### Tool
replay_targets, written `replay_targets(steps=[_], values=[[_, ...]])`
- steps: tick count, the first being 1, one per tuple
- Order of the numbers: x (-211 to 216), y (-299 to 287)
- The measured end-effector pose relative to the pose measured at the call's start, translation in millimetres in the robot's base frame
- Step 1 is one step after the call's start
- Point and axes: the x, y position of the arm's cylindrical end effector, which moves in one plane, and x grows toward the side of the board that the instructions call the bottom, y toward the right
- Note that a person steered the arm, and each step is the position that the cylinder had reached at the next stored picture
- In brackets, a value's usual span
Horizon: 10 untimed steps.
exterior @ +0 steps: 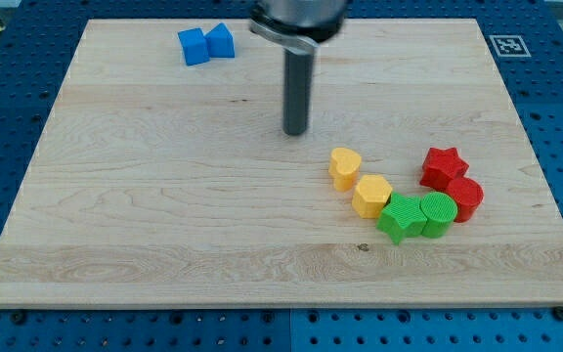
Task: Move your arm closer to the blue cube
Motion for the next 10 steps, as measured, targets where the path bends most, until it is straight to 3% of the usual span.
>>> replay_targets(steps=[3,4,7,10], values=[[-16,-26],[-29,-64],[-47,-76],[-101,-147]])
